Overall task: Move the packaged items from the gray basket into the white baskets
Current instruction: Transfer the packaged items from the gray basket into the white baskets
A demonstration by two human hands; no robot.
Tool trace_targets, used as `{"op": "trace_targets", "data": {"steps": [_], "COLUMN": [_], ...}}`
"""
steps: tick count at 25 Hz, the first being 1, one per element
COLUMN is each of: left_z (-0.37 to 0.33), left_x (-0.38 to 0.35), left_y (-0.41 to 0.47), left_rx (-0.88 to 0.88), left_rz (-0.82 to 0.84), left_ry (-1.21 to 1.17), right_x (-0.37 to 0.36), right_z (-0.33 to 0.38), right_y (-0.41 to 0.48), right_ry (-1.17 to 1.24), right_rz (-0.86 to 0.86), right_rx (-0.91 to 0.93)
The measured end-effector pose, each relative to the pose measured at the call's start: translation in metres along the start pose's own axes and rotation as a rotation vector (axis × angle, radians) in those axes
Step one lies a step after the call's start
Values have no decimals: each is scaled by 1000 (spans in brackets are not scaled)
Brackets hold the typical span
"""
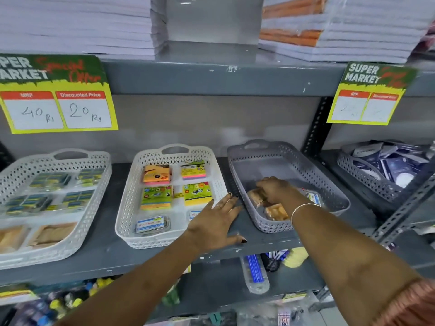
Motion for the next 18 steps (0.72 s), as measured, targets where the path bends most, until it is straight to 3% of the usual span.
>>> {"op": "trace_targets", "data": {"steps": [5, 9, 13, 18], "left_z": [1, 19, 77, 156], "left_x": [2, 5, 10, -2], "left_y": [-2, -21, -76, -175], "left_rx": [-16, -8, 134, 471], "left_rz": [-11, -82, -128, -164], "left_ry": [58, 137, 144, 105], "right_x": [18, 43, 89, 140], "right_z": [-3, -4, 32, 161], "right_y": [-2, -8, -3, 5], "right_ry": [0, 43, 88, 229], "right_rz": [16, -69, -200, -336], "right_rx": [-48, -150, -159, 57]}}
Point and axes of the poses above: each hand's wrist, its own y-axis towards the middle knuckle, its own x-axis out of the back of the hand, z = x × y, the point moved 2 cm from there along y, towards the middle knuckle, and after that the axes turned 3 degrees about z, right-handed, at the moved point
